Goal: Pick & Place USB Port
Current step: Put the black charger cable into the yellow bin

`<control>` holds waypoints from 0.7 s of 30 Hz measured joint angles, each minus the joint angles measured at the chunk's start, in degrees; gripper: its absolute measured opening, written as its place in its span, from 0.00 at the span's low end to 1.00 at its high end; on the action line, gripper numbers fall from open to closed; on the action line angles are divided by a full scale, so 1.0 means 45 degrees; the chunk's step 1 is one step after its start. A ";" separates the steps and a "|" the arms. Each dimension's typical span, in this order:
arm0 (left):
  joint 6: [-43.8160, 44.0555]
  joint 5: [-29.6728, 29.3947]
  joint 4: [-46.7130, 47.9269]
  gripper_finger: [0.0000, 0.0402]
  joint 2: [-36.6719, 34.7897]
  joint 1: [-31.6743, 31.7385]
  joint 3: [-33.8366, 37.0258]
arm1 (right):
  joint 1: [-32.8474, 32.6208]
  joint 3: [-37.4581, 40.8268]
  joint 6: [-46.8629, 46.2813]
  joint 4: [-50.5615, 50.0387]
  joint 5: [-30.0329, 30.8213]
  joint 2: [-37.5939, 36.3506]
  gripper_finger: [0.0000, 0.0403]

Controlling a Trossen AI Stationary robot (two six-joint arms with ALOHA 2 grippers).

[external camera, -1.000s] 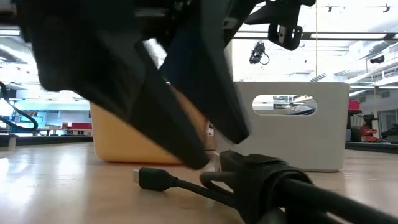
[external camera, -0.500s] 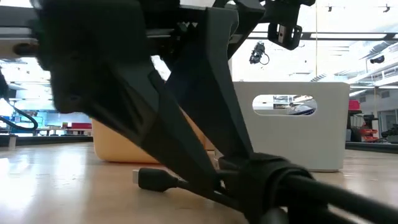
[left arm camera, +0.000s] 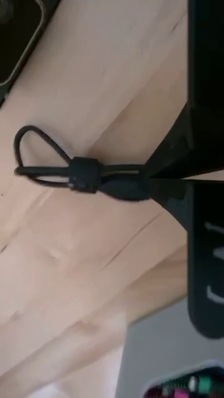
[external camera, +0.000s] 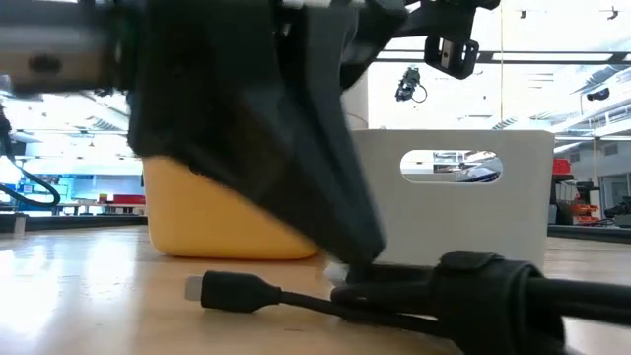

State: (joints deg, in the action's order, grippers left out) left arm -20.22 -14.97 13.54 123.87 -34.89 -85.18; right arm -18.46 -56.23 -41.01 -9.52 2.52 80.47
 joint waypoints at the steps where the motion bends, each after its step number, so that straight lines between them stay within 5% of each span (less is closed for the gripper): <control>1: 0.0020 -0.0201 0.0150 0.01 0.0000 -0.0029 -0.0148 | 0.0000 0.0000 0.0005 -0.0006 0.0000 0.0000 0.26; 11: 0.0700 -0.0124 0.2084 0.02 -0.0053 -0.0197 -0.1843 | -0.0005 0.0000 0.0016 -0.0073 0.0000 0.0000 0.26; 21: 0.1338 0.1326 0.2046 0.27 0.0587 0.0052 -0.1809 | -0.0034 0.0000 0.0032 -0.0077 0.0010 0.0000 0.26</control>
State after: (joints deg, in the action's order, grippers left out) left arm -14.20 -9.00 22.75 126.51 -34.65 -93.32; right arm -18.61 -56.23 -40.86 -9.86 2.57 80.47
